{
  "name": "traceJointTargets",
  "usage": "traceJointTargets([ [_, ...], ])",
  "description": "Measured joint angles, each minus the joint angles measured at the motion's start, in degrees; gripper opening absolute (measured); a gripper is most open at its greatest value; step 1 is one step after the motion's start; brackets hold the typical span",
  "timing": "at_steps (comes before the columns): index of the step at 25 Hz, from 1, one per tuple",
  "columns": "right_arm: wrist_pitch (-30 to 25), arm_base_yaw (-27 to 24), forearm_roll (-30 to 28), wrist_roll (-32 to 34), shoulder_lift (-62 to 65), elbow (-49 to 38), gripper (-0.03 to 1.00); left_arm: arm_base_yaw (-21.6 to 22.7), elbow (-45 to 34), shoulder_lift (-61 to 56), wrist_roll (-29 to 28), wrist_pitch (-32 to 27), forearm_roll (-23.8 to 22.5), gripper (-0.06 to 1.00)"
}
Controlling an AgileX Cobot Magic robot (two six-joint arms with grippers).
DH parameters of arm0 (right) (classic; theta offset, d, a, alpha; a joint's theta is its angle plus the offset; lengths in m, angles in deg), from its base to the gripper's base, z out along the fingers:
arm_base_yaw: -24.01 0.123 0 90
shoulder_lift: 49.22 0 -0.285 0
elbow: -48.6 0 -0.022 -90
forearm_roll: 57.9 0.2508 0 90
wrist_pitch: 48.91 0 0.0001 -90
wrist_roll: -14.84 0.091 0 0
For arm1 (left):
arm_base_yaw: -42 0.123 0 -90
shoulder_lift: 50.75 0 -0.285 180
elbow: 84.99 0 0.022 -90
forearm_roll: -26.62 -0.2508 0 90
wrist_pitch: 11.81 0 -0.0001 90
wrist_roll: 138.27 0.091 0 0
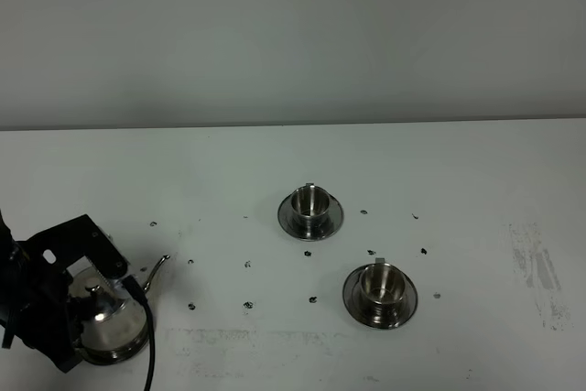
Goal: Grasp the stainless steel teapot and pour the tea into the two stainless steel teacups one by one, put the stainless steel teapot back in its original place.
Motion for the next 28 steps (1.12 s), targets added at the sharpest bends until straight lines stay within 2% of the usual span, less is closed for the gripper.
traceJointTargets([
  [8, 0.0, 0.0, 0.0, 0.1, 0.0, 0.0, 0.24, 0.0, 0.0, -1.1, 0.3, 0.7, 1.0, 0.21],
  [14, 0.0, 0.0, 0.0, 0.1, 0.0, 0.0, 0.24, -0.1, 0.0, -4.6, 2.8, -0.1, 3.1, 0.21],
  [18, 0.0, 0.0, 0.0, 0.1, 0.0, 0.0, 0.24, -2.0, 0.9, -5.5, 2.9, -1.1, 3.9, 0.21],
  [23, 0.1, 0.0, 0.0, 0.0, 0.0, 0.0, 0.24, -5.4, 6.9, -3.0, 3.1, -2.7, 4.1, 0.21],
  [28, 0.0, 0.0, 0.0, 0.0, 0.0, 0.0, 0.24, -10.0, 16.8, 3.9, 3.1, -4.1, 3.4, 0.21],
])
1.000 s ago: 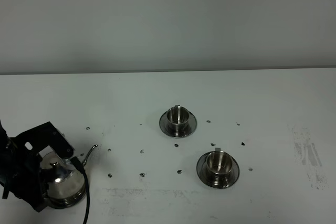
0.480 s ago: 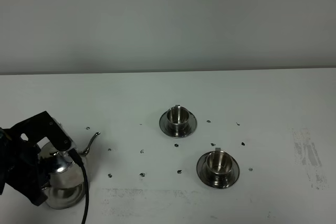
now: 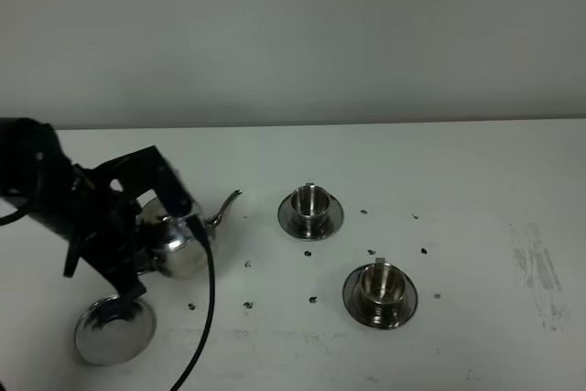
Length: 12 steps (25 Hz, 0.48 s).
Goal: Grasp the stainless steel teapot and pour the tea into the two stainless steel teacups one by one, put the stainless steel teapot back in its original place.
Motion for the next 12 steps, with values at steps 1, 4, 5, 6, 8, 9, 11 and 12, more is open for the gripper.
traceJointTargets([
  [1, 0.0, 0.0, 0.0, 0.0, 0.0, 0.0, 0.24, -1.1, 2.3, 1.6, 0.1, -0.6, -0.1, 0.21],
  [4, 0.0, 0.0, 0.0, 0.0, 0.0, 0.0, 0.24, -3.7, 8.5, 5.4, 1.2, -1.5, -0.3, 0.21],
  [5, 0.0, 0.0, 0.0, 0.0, 0.0, 0.0, 0.24, -4.6, 10.4, 6.7, 2.3, -1.5, -0.3, 0.21],
  [6, 0.0, 0.0, 0.0, 0.0, 0.0, 0.0, 0.24, -5.5, 11.7, 7.8, 3.5, -1.5, -0.3, 0.21],
  [8, 0.0, 0.0, 0.0, 0.1, 0.0, 0.0, 0.24, -6.9, 14.1, 9.4, 6.1, -1.5, -0.3, 0.21],
  [9, 0.0, 0.0, 0.0, 0.1, 0.0, 0.0, 0.24, -7.7, 14.9, 10.2, 7.5, -1.5, -0.3, 0.21],
  [11, 0.0, 0.0, 0.0, 0.1, 0.0, 0.0, 0.24, -9.1, 15.8, 11.1, 10.4, -1.4, -0.5, 0.21],
  [12, 0.0, 0.0, 0.0, 0.1, 0.0, 0.0, 0.24, -9.7, 16.0, 11.5, 11.4, -1.1, -0.5, 0.21],
])
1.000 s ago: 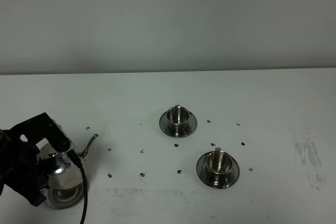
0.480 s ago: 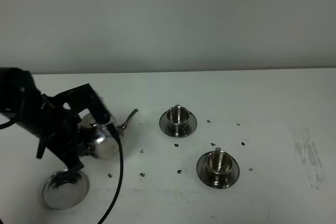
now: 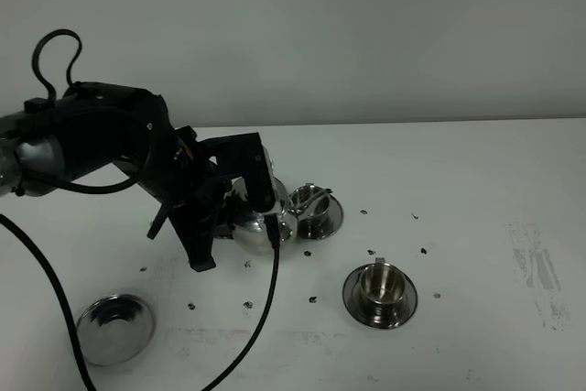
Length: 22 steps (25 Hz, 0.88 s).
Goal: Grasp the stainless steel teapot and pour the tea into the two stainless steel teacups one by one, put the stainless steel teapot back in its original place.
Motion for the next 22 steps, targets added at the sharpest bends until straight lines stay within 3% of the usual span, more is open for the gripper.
traceJointTargets([
  [22, 0.1, 0.0, 0.0, 0.1, 0.0, 0.0, 0.24, -7.8, 0.8, 3.3, 3.7, 3.4, -15.7, 0.21],
])
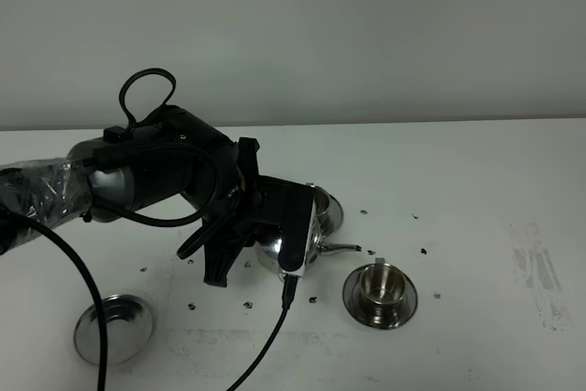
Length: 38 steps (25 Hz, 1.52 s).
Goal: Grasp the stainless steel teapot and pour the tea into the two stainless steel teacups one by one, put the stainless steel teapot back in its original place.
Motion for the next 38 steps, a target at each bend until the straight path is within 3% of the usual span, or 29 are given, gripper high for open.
traceJointTargets([
  [7, -0.1, 0.0, 0.0, 0.0, 0.0, 0.0, 0.24, -1.6, 5.4, 1.2, 0.2, -2.6, -2.4, 0.21],
  [21, -0.1, 0.0, 0.0, -0.1, 0.0, 0.0, 0.24, -5.9, 19.1, 9.1, 2.2, -17.8, -8.4, 0.21],
  [32, -0.1, 0.0, 0.0, -0.1, 0.0, 0.0, 0.24, -8.5, 19.2, 9.3, 2.8, -17.8, -17.4, 0.21],
  [38, -0.1, 0.0, 0.0, -0.1, 0.0, 0.0, 0.24, -9.6, 19.2, 10.2, 2.8, -16.4, -19.4, 0.21],
])
